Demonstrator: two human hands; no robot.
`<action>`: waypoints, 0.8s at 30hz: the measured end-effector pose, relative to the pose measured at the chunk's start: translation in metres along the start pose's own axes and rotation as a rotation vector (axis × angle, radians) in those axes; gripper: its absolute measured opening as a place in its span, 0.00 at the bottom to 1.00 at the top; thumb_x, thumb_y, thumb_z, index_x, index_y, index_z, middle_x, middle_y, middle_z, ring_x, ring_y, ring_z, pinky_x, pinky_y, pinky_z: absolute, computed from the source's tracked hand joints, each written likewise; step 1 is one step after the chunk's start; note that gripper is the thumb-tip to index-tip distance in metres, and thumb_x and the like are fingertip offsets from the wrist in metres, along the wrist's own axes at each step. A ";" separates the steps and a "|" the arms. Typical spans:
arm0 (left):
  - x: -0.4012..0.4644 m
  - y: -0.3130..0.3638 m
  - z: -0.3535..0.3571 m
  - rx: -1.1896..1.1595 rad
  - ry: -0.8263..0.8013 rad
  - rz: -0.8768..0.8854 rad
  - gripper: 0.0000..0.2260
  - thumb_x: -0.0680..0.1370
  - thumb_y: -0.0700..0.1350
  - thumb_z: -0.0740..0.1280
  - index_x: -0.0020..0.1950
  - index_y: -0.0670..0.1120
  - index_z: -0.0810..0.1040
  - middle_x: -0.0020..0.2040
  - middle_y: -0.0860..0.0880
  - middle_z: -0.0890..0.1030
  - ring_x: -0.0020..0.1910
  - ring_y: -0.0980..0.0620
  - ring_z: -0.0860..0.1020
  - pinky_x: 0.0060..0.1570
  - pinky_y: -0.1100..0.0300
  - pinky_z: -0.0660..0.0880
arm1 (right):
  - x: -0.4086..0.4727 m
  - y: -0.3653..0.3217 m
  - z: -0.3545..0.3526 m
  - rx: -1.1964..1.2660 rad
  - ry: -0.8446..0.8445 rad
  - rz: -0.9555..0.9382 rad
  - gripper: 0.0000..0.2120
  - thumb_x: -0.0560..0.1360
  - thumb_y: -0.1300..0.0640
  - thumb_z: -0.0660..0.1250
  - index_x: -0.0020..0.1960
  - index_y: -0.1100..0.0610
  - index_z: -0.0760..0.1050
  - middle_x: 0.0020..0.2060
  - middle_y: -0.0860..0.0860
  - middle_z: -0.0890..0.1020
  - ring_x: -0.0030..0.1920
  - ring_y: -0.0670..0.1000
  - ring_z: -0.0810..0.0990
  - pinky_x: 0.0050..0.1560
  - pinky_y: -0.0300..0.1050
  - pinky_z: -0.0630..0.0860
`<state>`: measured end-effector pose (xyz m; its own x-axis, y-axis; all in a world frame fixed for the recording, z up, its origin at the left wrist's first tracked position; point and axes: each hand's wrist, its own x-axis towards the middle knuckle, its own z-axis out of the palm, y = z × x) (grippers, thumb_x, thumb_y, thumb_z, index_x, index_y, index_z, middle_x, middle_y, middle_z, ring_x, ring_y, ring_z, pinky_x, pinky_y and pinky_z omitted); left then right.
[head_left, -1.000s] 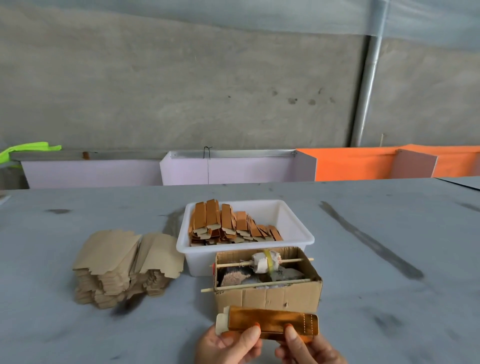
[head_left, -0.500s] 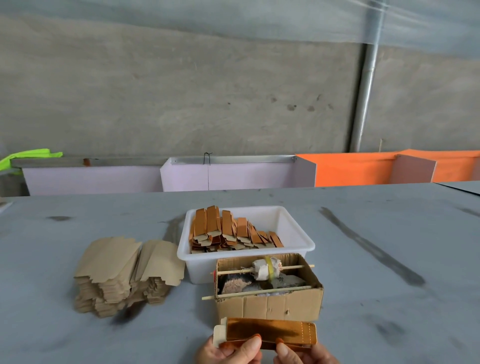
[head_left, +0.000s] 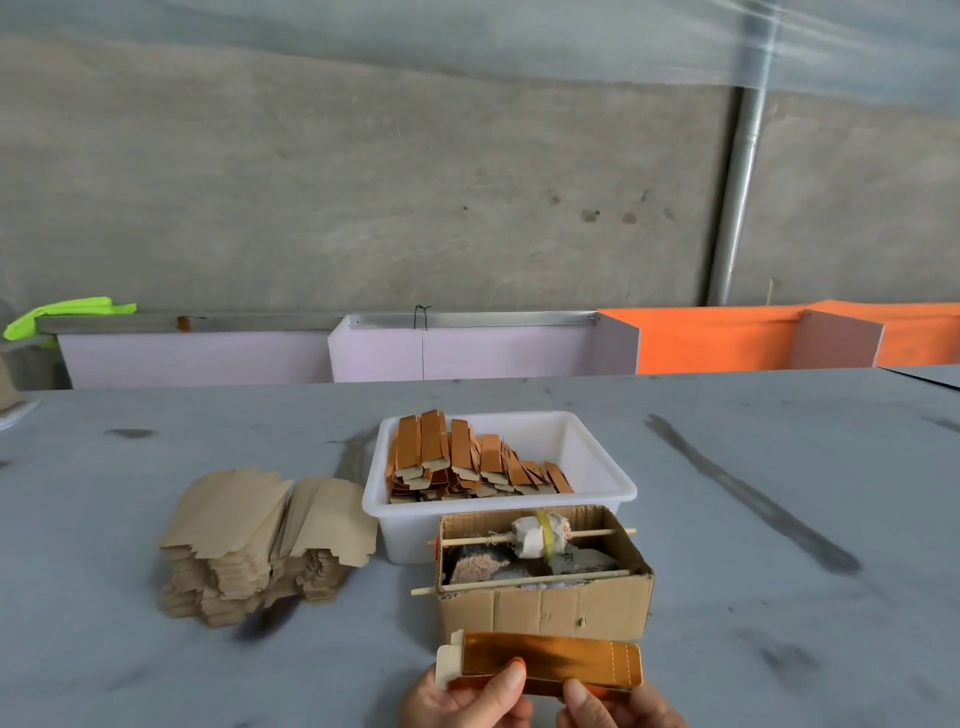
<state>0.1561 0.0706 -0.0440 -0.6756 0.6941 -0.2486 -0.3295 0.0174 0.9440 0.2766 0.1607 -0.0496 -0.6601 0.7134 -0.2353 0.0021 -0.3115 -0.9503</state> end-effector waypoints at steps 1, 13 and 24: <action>0.001 0.001 0.001 -0.014 0.020 0.013 0.11 0.57 0.44 0.79 0.33 0.41 0.83 0.31 0.37 0.81 0.26 0.45 0.80 0.25 0.63 0.75 | 0.000 0.000 0.001 0.016 0.028 -0.045 0.11 0.59 0.67 0.76 0.42 0.61 0.82 0.33 0.61 0.83 0.31 0.57 0.83 0.30 0.43 0.79; -0.012 0.008 -0.004 -0.136 0.026 0.020 0.12 0.58 0.38 0.78 0.37 0.36 0.82 0.33 0.31 0.79 0.29 0.40 0.79 0.32 0.54 0.77 | -0.005 -0.002 0.014 -0.072 0.208 -0.065 0.04 0.63 0.63 0.77 0.36 0.61 0.82 0.29 0.58 0.83 0.24 0.50 0.80 0.32 0.42 0.73; -0.004 -0.002 0.004 -0.061 0.003 0.139 0.05 0.64 0.32 0.76 0.37 0.36 0.82 0.32 0.33 0.80 0.26 0.43 0.79 0.26 0.60 0.76 | -0.003 -0.004 0.008 0.009 0.200 -0.143 0.05 0.65 0.69 0.74 0.40 0.63 0.81 0.27 0.60 0.81 0.24 0.51 0.80 0.24 0.35 0.74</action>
<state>0.1621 0.0710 -0.0436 -0.7197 0.6844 -0.1168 -0.2718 -0.1230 0.9545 0.2727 0.1552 -0.0436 -0.4917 0.8602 -0.1353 -0.0879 -0.2036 -0.9751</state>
